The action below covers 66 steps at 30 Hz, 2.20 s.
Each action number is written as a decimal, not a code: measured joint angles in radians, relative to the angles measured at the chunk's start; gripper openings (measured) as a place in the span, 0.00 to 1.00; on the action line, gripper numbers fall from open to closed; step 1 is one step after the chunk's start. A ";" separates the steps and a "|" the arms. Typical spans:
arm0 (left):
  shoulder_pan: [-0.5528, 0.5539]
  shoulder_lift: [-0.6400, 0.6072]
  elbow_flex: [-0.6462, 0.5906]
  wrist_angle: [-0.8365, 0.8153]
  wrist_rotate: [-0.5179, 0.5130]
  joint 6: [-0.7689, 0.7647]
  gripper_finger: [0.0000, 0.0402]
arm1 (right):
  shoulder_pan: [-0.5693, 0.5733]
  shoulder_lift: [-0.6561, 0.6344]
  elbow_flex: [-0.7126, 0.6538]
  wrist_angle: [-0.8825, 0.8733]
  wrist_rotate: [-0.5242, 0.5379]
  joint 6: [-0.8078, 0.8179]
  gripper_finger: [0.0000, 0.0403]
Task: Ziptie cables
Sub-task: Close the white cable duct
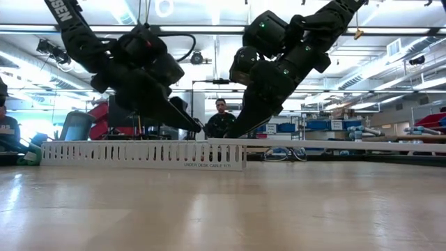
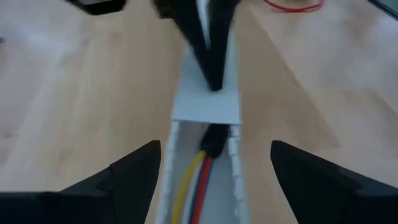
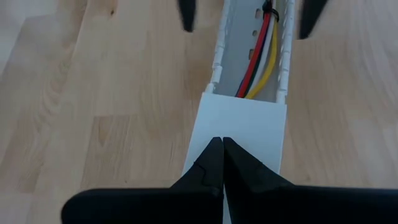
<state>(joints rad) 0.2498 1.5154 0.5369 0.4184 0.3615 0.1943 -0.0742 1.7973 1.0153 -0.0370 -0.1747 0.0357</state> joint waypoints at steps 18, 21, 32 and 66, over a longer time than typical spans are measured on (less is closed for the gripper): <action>-0.044 0.081 0.001 0.059 -0.115 0.017 0.78 | 0.008 0.001 0.000 0.013 -0.005 0.059 0.00; -0.044 0.081 0.006 0.058 -0.119 0.015 0.78 | 0.008 0.001 0.000 0.013 -0.006 0.076 0.00; -0.042 0.090 0.024 0.007 -0.130 0.063 0.78 | 0.008 0.001 0.000 0.013 -0.013 0.075 0.00; -0.042 0.198 0.024 0.090 -0.116 0.068 0.55 | -0.027 0.047 0.000 0.169 -0.004 0.043 0.00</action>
<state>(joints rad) 0.2073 1.7134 0.5613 0.5081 0.2459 0.2619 -0.1008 1.8447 1.0157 0.1324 -0.1788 0.0792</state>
